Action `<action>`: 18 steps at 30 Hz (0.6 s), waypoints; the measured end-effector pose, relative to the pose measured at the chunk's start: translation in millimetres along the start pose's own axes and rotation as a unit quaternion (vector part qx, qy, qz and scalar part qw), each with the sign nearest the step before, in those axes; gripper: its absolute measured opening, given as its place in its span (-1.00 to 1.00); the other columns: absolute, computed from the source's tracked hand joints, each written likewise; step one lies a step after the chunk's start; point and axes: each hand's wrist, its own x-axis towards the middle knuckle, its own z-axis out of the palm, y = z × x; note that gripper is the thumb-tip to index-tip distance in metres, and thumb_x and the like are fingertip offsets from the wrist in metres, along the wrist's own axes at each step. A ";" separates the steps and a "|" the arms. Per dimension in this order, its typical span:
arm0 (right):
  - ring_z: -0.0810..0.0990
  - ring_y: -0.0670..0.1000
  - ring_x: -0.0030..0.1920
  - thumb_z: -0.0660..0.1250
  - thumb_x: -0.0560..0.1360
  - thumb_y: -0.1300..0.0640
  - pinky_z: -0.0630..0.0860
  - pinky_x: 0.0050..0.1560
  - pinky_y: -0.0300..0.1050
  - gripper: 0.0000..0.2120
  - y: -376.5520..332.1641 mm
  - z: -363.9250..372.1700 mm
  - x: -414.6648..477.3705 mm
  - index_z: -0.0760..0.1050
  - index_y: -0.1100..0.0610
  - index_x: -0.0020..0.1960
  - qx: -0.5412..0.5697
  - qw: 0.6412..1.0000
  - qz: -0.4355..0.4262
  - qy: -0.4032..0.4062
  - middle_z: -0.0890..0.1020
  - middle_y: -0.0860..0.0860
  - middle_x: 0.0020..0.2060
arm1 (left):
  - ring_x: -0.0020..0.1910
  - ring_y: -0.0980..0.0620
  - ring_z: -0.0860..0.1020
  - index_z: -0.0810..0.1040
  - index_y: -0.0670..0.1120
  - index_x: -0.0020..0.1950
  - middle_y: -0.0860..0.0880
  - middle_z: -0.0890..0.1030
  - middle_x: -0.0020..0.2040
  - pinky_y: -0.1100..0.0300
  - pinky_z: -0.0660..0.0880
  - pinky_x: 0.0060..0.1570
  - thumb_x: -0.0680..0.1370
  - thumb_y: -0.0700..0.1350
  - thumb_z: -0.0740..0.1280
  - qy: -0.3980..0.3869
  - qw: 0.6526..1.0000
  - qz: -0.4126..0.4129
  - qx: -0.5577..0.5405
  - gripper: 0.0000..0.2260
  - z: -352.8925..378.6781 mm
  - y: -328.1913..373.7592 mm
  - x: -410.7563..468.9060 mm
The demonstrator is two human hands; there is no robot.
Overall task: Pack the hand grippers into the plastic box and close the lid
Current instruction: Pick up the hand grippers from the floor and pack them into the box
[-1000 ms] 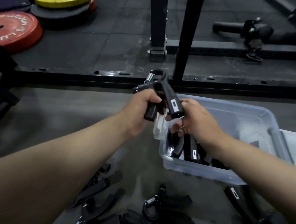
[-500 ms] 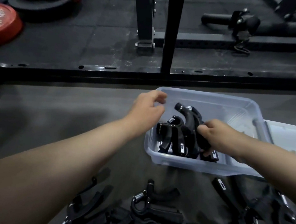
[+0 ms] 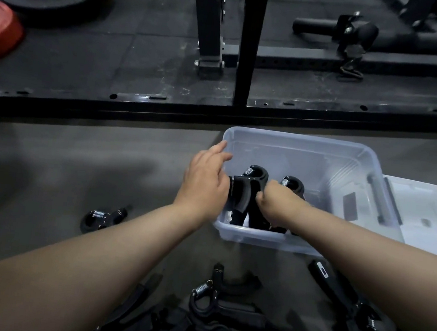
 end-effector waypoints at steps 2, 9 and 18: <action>0.59 0.21 0.07 0.07 0.64 0.02 0.33 -0.13 -0.09 -0.73 0.3 -0.2 -0.8 0.36 0.23 0.11 -0.070 0.997 -0.008 0.008 0.59 0.23 0.10 | 0.41 0.06 0.26 0.49 -0.08 0.31 0.06 0.33 0.48 0.15 0.15 0.43 0.53 -0.26 0.14 0.005 1.000 0.005 -0.002 -0.63 0.1 -0.5 -0.1; 0.59 0.20 0.11 0.15 0.62 0.03 0.36 -0.14 -0.10 -0.63 4.6 3.0 0.7 0.29 0.29 0.26 -0.133 0.991 -0.027 -0.015 0.59 0.24 0.13 | 0.41 0.08 0.24 0.48 -0.06 0.32 0.09 0.32 0.48 0.07 0.17 0.45 0.54 -0.25 0.13 0.007 1.000 0.001 -0.005 -0.63 1.9 -0.9 -0.3; 0.51 0.25 0.19 0.17 0.57 -0.03 0.48 0.06 -0.01 -0.53 9.0 6.9 7.9 0.27 0.25 0.35 -0.122 0.992 -0.018 -0.020 0.42 0.28 0.30 | 0.42 0.08 0.23 0.48 -0.08 0.33 0.08 0.31 0.49 0.13 0.14 0.45 0.55 -0.24 0.13 0.012 1.000 0.004 -0.003 -0.63 2.6 -2.4 0.2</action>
